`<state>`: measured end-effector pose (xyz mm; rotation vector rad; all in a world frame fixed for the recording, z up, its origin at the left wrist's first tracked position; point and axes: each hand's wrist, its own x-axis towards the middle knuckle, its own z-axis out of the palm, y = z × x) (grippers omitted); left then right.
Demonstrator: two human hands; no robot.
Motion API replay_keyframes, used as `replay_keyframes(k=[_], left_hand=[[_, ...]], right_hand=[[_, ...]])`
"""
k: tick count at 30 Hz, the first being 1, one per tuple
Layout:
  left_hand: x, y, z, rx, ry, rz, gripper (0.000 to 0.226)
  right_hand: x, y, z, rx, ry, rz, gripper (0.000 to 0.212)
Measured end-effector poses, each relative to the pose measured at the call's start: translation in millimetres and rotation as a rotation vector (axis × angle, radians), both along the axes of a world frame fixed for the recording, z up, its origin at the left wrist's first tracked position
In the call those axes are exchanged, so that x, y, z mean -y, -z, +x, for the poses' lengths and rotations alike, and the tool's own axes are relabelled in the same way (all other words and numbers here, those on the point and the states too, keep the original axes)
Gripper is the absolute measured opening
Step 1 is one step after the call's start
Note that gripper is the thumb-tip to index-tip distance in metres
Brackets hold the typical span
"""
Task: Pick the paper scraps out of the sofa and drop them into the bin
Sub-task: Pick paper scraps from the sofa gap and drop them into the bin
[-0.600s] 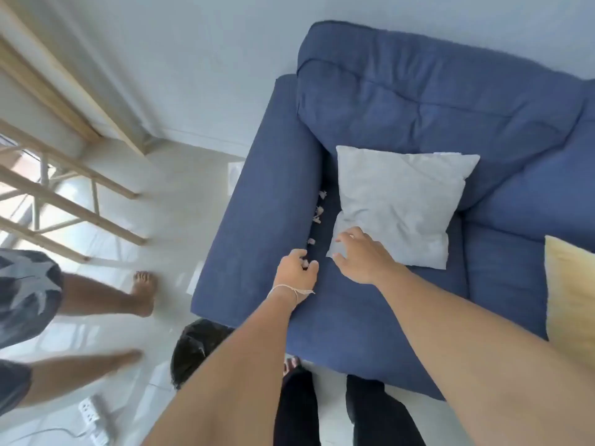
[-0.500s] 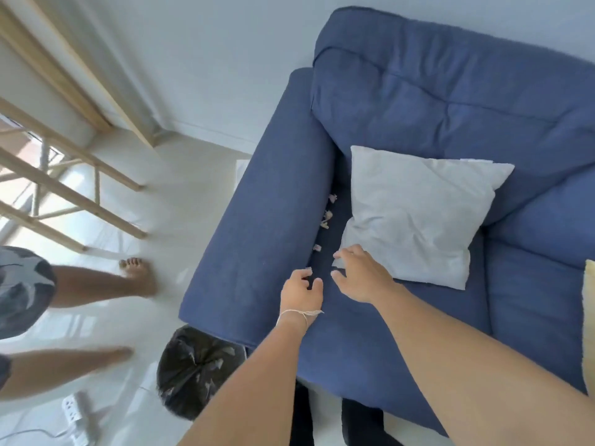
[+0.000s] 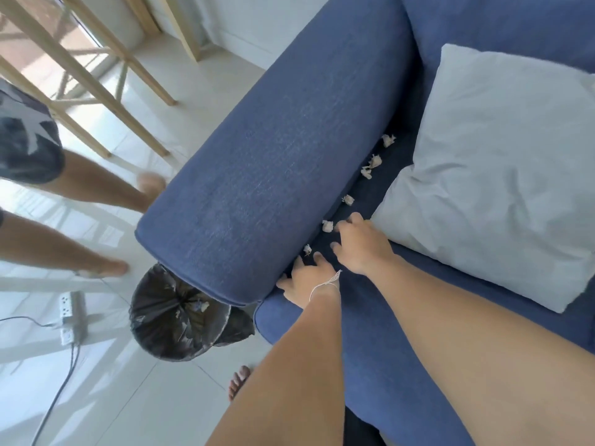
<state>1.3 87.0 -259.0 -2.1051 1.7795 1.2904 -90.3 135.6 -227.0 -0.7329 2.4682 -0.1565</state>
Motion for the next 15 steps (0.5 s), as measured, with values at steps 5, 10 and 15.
replay_keyframes(k=[5,10,15], left_hand=[[-1,13,-14,0.103,0.005,-0.048,0.043],[7,21,-32,0.156,-0.149,-0.088,0.035],[7,13,-30,0.067,-0.124,-0.034,0.029]], right_hand=[[15,28,3,-0.143,0.057,0.003,0.042],[31,44,-5,-0.064,0.293,-0.001,0.034],[29,48,-10,0.004,0.414,-0.088,0.025]])
